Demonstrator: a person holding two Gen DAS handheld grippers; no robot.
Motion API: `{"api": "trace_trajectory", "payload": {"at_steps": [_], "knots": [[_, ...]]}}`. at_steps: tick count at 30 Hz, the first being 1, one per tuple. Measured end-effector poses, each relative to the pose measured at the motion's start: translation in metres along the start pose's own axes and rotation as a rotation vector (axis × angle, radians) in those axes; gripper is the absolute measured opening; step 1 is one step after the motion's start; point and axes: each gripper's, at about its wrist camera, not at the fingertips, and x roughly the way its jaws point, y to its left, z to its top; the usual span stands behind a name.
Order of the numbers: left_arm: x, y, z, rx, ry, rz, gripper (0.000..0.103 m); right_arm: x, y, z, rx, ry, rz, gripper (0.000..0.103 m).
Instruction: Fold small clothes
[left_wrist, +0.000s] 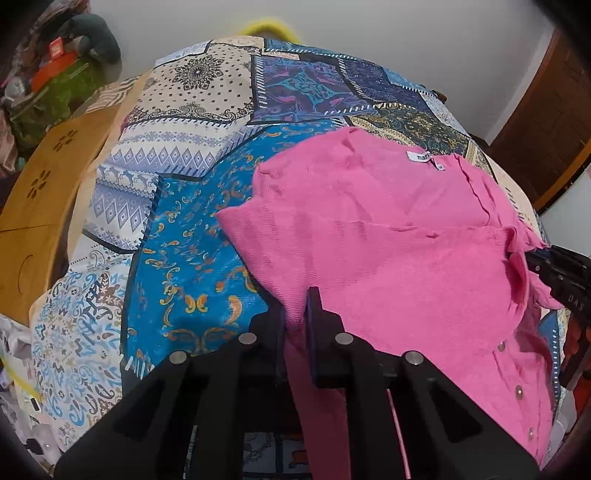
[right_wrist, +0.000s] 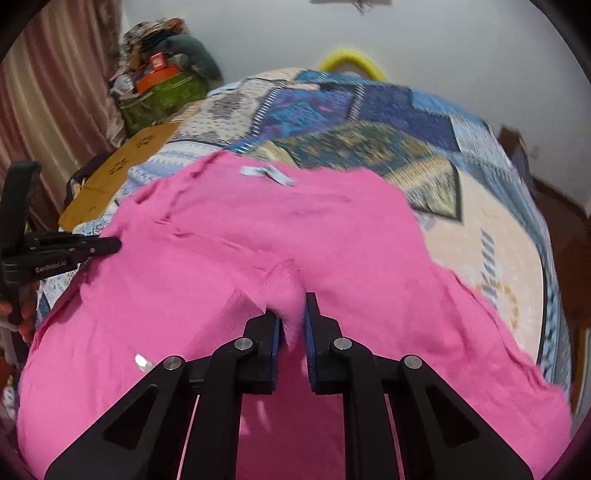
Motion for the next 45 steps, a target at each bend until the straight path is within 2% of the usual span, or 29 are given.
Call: {"api": "trace_trajectory", "payload": {"at_steps": [4,8,10,13,15,17,20,23,25,30,37,43,45], "knots": [[-0.001,-0.008,-0.002,0.042,-0.003,0.062,0.017,-0.007,-0.018,-0.011,0.036,0.002,-0.051,0.010],[-0.010,-0.012,-0.003,0.034,0.011,0.058,0.018,-0.027,-0.028,-0.021,0.066,-0.003,-0.041,0.011],[-0.018,-0.017,-0.003,0.035,0.006,0.060,0.019,-0.035,-0.029,-0.020,0.071,-0.009,-0.024,0.022],[-0.028,-0.021,-0.008,0.011,-0.008,0.051,0.037,-0.045,-0.020,-0.018,0.070,-0.036,0.020,0.041],[-0.031,-0.025,-0.013,-0.003,-0.015,0.034,0.051,-0.045,-0.006,-0.017,0.037,-0.055,0.034,0.046],[-0.031,-0.029,-0.018,0.003,-0.013,0.043,0.051,-0.036,0.009,-0.018,-0.004,-0.055,0.028,0.051],[-0.024,-0.029,-0.025,0.019,0.018,0.085,0.051,-0.017,0.017,-0.024,-0.027,-0.008,0.021,0.051],[-0.027,-0.023,-0.031,0.001,0.022,0.080,0.051,-0.002,0.013,-0.034,-0.006,0.052,0.016,0.051],[-0.034,-0.020,-0.034,-0.012,0.015,0.074,0.051,-0.003,0.006,-0.041,0.007,0.059,0.014,0.051],[-0.058,-0.023,-0.037,-0.033,-0.024,0.055,0.051,-0.037,-0.022,-0.054,0.060,0.019,-0.031,0.051],[-0.092,-0.046,-0.039,-0.008,-0.111,0.061,0.061,-0.123,-0.089,-0.089,0.169,-0.105,-0.188,0.051],[-0.096,-0.072,-0.042,0.022,-0.118,0.032,0.062,-0.159,-0.151,-0.127,0.301,-0.117,-0.327,0.052],[-0.094,-0.080,-0.042,0.033,-0.110,0.026,0.062,-0.160,-0.175,-0.141,0.373,-0.110,-0.329,0.052]]}}
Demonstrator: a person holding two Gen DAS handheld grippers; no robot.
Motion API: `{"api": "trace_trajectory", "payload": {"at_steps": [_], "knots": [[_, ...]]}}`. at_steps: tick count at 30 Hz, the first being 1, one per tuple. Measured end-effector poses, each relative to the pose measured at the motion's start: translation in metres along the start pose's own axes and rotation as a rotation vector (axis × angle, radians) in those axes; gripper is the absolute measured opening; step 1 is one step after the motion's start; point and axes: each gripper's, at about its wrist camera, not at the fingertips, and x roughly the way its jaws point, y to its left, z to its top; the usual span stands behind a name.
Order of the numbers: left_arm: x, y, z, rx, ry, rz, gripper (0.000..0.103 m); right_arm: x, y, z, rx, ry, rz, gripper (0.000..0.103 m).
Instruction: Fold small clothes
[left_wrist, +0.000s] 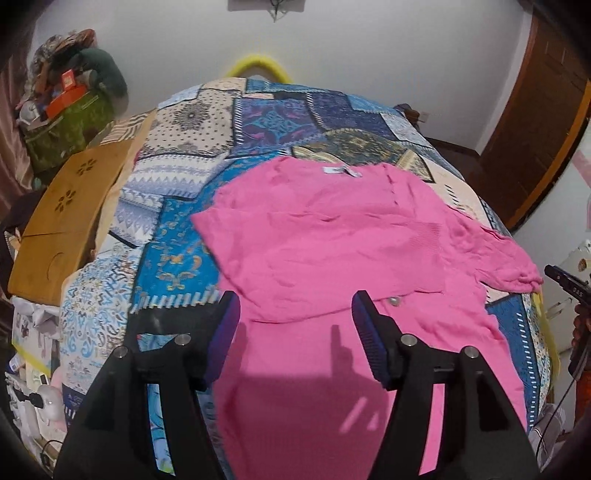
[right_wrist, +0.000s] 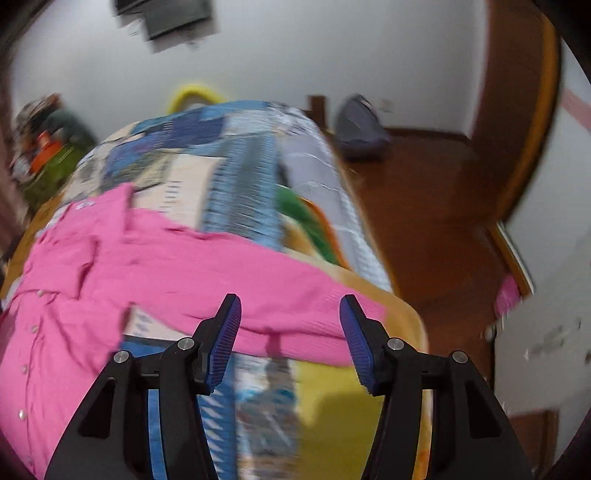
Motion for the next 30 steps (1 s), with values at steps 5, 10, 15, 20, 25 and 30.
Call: {"api": "trace_trajectory", "payload": {"at_steps": [5,10,15,20,25,30], "knots": [[0.003,-0.017,0.001,0.036,0.006,-0.002,0.062,0.031,-0.039,-0.009,0.175,0.066,0.019,0.052],[0.006,-0.027,0.001,0.047,0.017,-0.007,0.062,0.046,-0.045,-0.011,0.222,0.062,0.056,0.049],[0.002,-0.027,0.000,0.039,0.009,-0.005,0.062,0.038,-0.037,-0.005,0.194,0.036,0.103,0.013],[-0.004,-0.024,-0.003,0.035,-0.003,-0.006,0.062,0.005,-0.014,0.014,0.106,-0.038,0.128,0.009],[-0.013,-0.019,-0.006,0.044,-0.025,-0.002,0.062,-0.033,0.033,0.046,0.007,-0.121,0.199,0.009],[-0.020,-0.003,-0.012,0.025,-0.039,-0.010,0.062,-0.055,0.107,0.079,-0.135,-0.177,0.281,0.009]]}}
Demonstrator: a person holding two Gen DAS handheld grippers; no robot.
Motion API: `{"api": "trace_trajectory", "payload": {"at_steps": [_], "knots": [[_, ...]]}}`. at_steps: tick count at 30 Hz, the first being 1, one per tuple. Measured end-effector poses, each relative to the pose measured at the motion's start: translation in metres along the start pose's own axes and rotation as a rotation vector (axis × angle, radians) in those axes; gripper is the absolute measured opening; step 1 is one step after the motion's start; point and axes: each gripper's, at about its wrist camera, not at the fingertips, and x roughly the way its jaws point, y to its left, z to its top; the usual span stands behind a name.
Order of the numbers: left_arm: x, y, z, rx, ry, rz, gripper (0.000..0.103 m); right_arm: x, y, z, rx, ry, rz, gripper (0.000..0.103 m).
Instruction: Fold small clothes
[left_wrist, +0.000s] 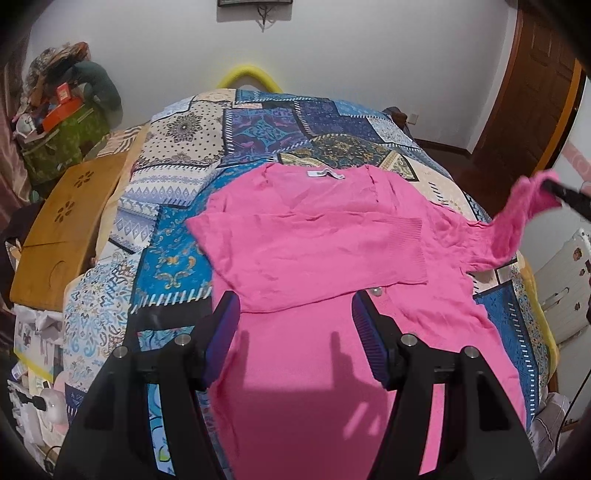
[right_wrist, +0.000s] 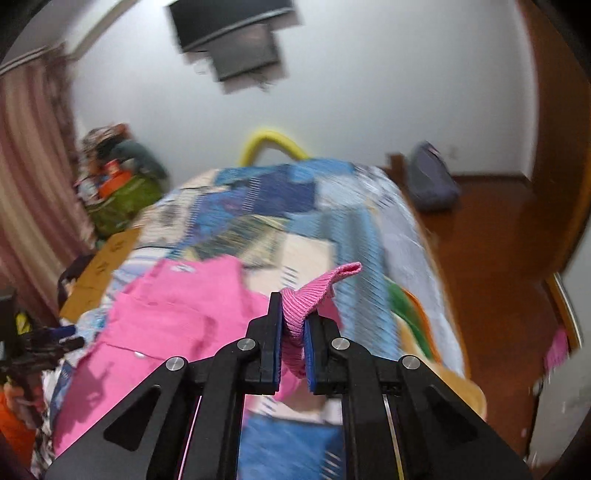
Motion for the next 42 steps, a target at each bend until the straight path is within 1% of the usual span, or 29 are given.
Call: {"api": "trace_trajectory", "payload": {"at_steps": [4,6,10,12,14,17,18,20,22,24,25,27,30,31,33,35,37,38,39,40,41,42], "knots": [[-0.006,0.020,-0.007,-0.039,-0.009,-0.003,0.062,0.033,0.064,0.021,-0.095,0.026,0.094,0.009],[-0.009,0.033,-0.010,-0.057,-0.011,-0.001,0.062,0.051,0.094,0.023,-0.145,0.047,0.135,0.009],[-0.011,0.054,-0.018,-0.085,0.001,0.012,0.062,0.094,0.152,0.017,-0.229,0.107,0.214,0.009],[-0.012,0.064,-0.021,-0.099,0.005,0.022,0.062,0.117,0.182,0.009,-0.265,0.148,0.266,0.009],[-0.011,0.074,-0.023,-0.121,0.010,0.027,0.062,0.132,0.201,-0.001,-0.295,0.180,0.296,0.009],[-0.008,0.082,-0.023,-0.157,0.025,0.019,0.062,0.148,0.219,-0.013,-0.320,0.233,0.308,0.012],[-0.007,0.084,-0.022,-0.168,0.029,0.012,0.062,0.150,0.220,-0.016,-0.317,0.256,0.313,0.015],[-0.006,0.082,-0.018,-0.177,0.028,-0.002,0.062,0.147,0.218,-0.018,-0.306,0.275,0.324,0.021],[-0.004,0.076,-0.013,-0.171,0.022,-0.019,0.062,0.135,0.207,-0.017,-0.300,0.259,0.314,0.029],[0.000,0.068,-0.006,-0.164,0.018,-0.037,0.062,0.122,0.197,-0.016,-0.306,0.239,0.289,0.036],[0.002,0.065,-0.003,-0.163,0.021,-0.046,0.062,0.115,0.189,-0.014,-0.313,0.223,0.263,0.038],[0.010,0.058,0.003,-0.166,0.027,-0.070,0.062,0.103,0.171,-0.013,-0.320,0.201,0.214,0.039],[0.032,0.049,0.014,-0.178,0.063,-0.100,0.062,0.094,0.139,-0.013,-0.302,0.192,0.152,0.040],[0.038,0.047,0.017,-0.183,0.074,-0.105,0.062,0.092,0.128,-0.015,-0.288,0.195,0.135,0.042],[0.054,0.043,0.023,-0.193,0.104,-0.119,0.062,0.093,0.105,-0.020,-0.259,0.208,0.097,0.042],[0.068,0.039,0.028,-0.205,0.132,-0.132,0.058,0.097,0.087,-0.026,-0.234,0.225,0.068,0.042],[0.082,0.034,0.032,-0.191,0.158,-0.152,0.057,0.105,0.072,-0.031,-0.200,0.244,0.050,0.042],[0.088,0.031,0.034,-0.170,0.170,-0.146,0.056,0.110,0.064,-0.034,-0.180,0.255,0.047,0.042],[0.097,0.027,0.034,-0.143,0.191,-0.117,0.051,0.116,0.058,-0.037,-0.161,0.266,0.042,0.042],[0.104,0.026,0.033,-0.130,0.209,-0.101,0.048,0.123,0.053,-0.039,-0.144,0.273,0.038,0.042],[0.110,0.025,0.032,-0.120,0.222,-0.101,0.044,0.128,0.050,-0.041,-0.133,0.280,0.039,0.042],[0.112,0.024,0.031,-0.110,0.209,-0.099,0.043,0.134,0.048,-0.043,-0.125,0.285,0.043,0.042]]}}
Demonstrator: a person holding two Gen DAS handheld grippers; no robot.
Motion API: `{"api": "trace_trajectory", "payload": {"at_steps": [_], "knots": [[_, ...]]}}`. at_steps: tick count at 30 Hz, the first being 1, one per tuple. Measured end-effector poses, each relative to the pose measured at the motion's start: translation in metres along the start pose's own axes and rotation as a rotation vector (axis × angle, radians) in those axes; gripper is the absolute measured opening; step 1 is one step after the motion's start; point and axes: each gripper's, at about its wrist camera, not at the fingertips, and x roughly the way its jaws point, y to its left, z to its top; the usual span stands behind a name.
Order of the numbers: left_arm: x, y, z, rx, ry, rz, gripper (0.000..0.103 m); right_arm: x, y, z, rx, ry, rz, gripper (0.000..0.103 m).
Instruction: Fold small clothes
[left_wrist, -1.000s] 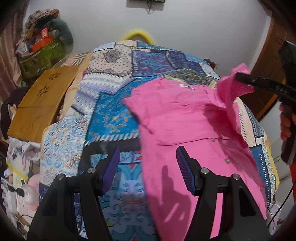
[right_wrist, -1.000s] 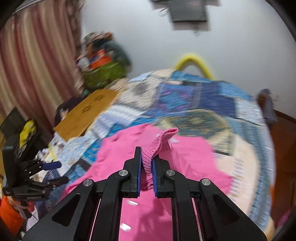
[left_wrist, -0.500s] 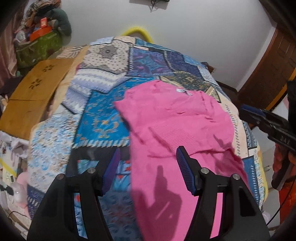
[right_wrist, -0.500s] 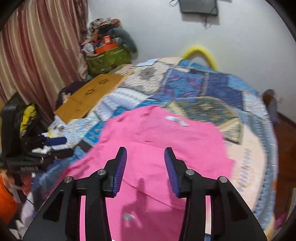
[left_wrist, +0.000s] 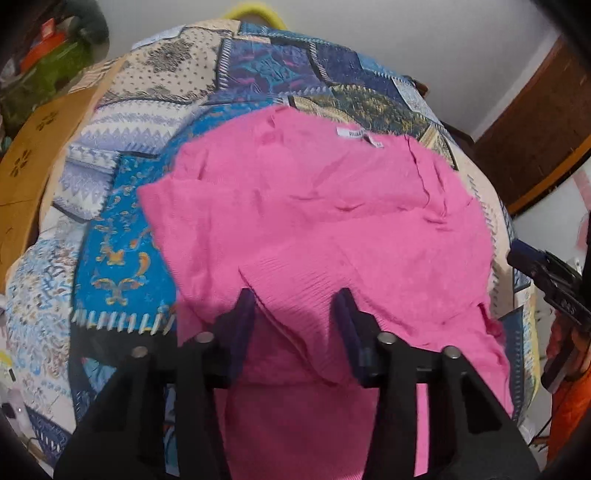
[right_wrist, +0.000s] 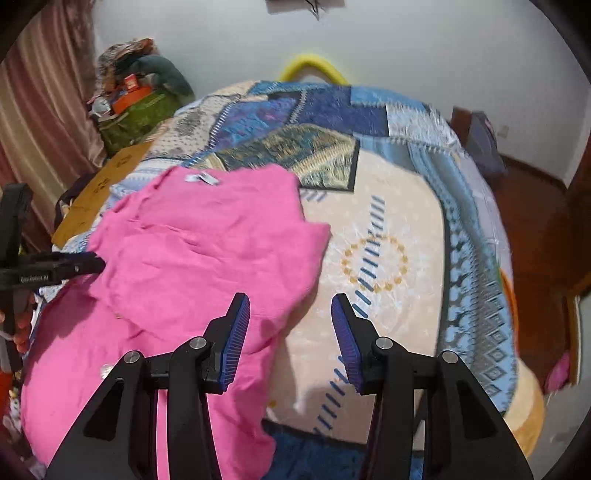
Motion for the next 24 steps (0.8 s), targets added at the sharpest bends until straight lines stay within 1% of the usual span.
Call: {"api": "trace_trajectory", "payload": {"at_steps": [1,3,5,6,7,8,11,13,15,18,21,23,24], "knots": [[-0.001,0.000,-0.001,0.012,-0.010,0.002,0.041,0.006,-0.001,0.000,0.005,-0.001,0.006,0.042],[-0.002,0.002,-0.001,0.027,-0.024,0.004,0.027,0.020,-0.001,0.002,0.004,0.005,0.010,0.041],[-0.001,0.007,0.000,0.018,-0.031,0.011,0.024,0.033,-0.001,0.006,0.008,0.010,0.021,0.033],[0.001,0.010,0.001,0.011,-0.033,0.015,0.023,0.037,0.000,0.007,0.010,0.015,0.025,0.024],[0.002,0.014,0.002,0.006,-0.035,0.028,0.023,0.043,0.000,0.009,0.007,0.016,0.028,0.011],[0.003,0.017,0.003,0.005,-0.040,0.044,0.022,0.047,0.003,0.013,-0.007,0.015,0.027,0.008],[0.008,0.026,0.007,-0.002,-0.044,0.078,0.018,0.055,0.010,0.021,-0.054,-0.004,0.011,0.007],[0.010,0.028,0.010,0.002,-0.052,0.103,0.016,0.058,0.012,0.027,-0.062,-0.014,0.006,0.006],[0.013,0.028,0.013,0.021,-0.058,0.144,0.015,0.061,0.010,0.033,-0.059,-0.022,0.001,0.006],[0.016,0.026,0.018,0.037,-0.061,0.179,0.015,0.063,0.008,0.041,-0.054,-0.022,-0.014,0.006],[0.012,0.029,0.016,0.033,-0.058,0.171,0.015,0.057,0.010,0.040,-0.054,-0.008,-0.020,0.006],[0.007,0.028,0.013,0.035,-0.050,0.170,0.015,0.048,0.011,0.037,-0.049,0.006,-0.007,0.007],[0.001,0.028,0.010,0.035,-0.049,0.165,0.016,0.043,0.011,0.034,-0.049,0.009,-0.001,0.009]]}}
